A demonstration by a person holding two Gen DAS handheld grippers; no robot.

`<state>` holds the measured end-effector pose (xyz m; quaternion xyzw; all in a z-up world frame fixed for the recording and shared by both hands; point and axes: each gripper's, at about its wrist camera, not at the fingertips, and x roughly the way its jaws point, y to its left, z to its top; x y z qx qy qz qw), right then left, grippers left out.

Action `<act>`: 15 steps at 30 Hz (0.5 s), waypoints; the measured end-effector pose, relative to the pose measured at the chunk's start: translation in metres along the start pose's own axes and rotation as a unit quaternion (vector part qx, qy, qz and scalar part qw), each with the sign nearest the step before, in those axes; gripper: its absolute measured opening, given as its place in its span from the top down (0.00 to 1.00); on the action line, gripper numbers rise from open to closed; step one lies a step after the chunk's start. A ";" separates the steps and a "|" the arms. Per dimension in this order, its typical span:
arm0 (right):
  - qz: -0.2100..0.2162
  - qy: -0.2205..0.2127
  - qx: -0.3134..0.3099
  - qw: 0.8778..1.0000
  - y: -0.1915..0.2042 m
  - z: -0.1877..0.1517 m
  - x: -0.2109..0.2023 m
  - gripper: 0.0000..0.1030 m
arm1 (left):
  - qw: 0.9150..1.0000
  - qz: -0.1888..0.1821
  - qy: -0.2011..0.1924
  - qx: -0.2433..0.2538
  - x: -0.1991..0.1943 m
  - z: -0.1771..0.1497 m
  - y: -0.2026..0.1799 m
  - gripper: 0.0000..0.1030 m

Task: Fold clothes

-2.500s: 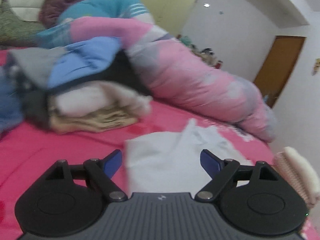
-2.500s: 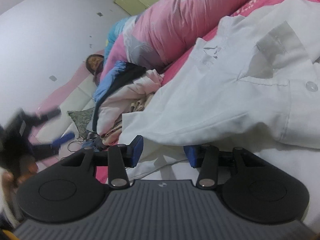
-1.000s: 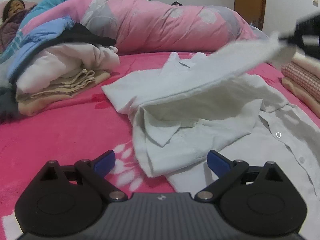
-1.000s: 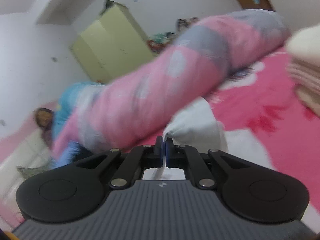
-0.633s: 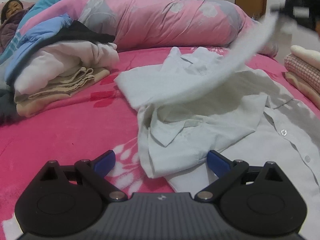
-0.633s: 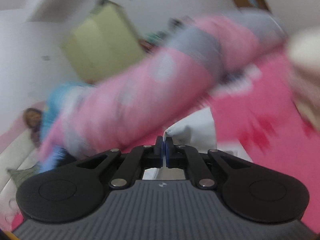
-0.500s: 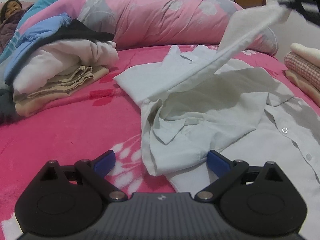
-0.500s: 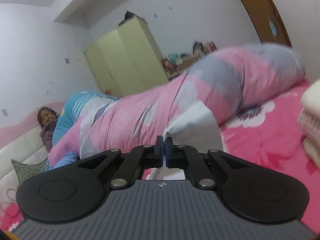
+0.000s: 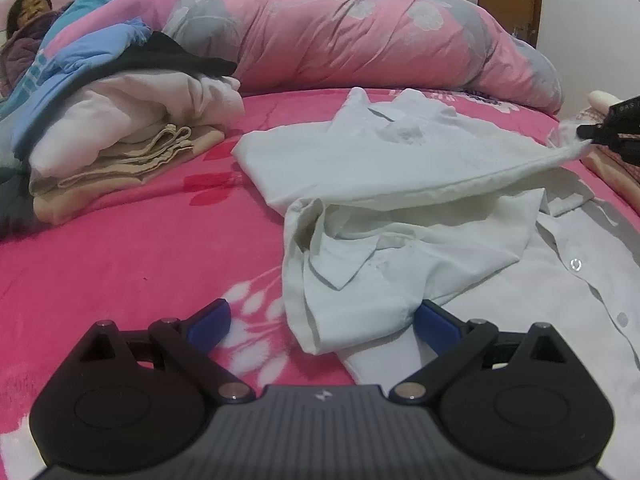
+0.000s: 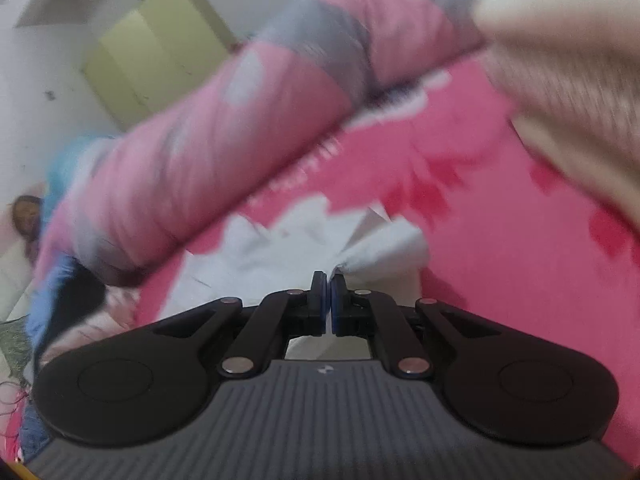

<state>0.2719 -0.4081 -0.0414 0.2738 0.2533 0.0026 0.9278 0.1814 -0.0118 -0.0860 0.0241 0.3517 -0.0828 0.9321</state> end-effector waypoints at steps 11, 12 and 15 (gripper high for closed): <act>-0.057 -0.001 0.040 0.998 -0.044 -0.013 -0.034 0.80 | 1.000 0.000 -0.024 -0.019 -0.012 0.006 0.009 0.04; -0.058 -0.011 0.020 0.998 -0.037 -0.006 -0.038 0.80 | 0.999 0.001 -0.028 -0.020 -0.012 0.009 0.009 0.04; -0.047 -0.031 -0.031 0.998 -0.016 0.008 -0.041 0.80 | 0.999 0.004 -0.039 -0.020 -0.012 0.018 0.010 0.04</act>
